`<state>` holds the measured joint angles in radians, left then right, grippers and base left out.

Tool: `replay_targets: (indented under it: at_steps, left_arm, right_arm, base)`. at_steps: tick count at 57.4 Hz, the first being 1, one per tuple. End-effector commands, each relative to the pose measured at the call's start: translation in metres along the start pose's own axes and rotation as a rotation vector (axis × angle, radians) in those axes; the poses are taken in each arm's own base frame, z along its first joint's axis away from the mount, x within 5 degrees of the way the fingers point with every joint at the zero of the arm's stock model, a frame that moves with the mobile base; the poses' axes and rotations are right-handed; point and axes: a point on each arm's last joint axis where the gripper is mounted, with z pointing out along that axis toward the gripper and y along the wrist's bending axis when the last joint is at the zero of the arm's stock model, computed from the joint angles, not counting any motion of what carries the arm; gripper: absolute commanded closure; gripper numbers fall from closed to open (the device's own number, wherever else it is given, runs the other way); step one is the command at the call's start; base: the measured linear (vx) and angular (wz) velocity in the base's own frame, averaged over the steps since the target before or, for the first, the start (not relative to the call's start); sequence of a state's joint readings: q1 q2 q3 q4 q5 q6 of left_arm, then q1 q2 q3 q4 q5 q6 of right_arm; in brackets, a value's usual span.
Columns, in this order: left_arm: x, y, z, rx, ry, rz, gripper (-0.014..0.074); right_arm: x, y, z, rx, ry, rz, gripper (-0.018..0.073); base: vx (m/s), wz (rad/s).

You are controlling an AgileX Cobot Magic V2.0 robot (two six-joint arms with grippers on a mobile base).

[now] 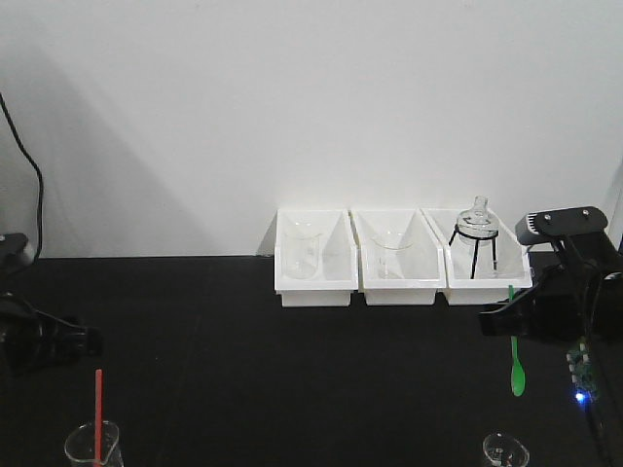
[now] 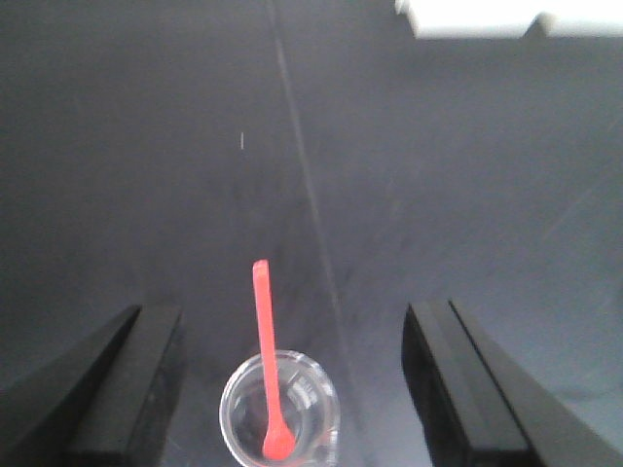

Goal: Sort red and green spoons into left cabinet
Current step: 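Grasp the red spoon in its beaker with the left gripper and lift it out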

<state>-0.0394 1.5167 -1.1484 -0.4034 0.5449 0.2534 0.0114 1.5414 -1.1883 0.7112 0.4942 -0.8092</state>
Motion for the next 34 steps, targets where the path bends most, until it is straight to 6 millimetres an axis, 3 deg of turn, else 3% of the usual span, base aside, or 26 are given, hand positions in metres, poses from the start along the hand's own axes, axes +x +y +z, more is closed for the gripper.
replay_targets:
  at_steps: [1, 16, 34]
  left_arm:
    - [-0.012, 0.0, 0.007, 0.004, -0.049, -0.015, 0.001]
    - [0.004, 0.004, 0.066, -0.014, 0.029, 0.036, 0.001]
    - [0.012, 0.008, 0.094, -0.04, 0.02, 0.039, 0.0012]
  right_arm:
    - [-0.02, 0.0, -0.02, 0.036, -0.107, -0.008, 0.0564]
    - [-0.02, 0.001, -0.02, 0.034, -0.103, -0.011, 0.0564]
    - [-0.017, 0.004, -0.019, -0.001, -0.069, -0.013, 0.0564]
  base:
    - [0.0, 0.0]
    - [0.0, 0.0]
    - [0.0, 0.0]
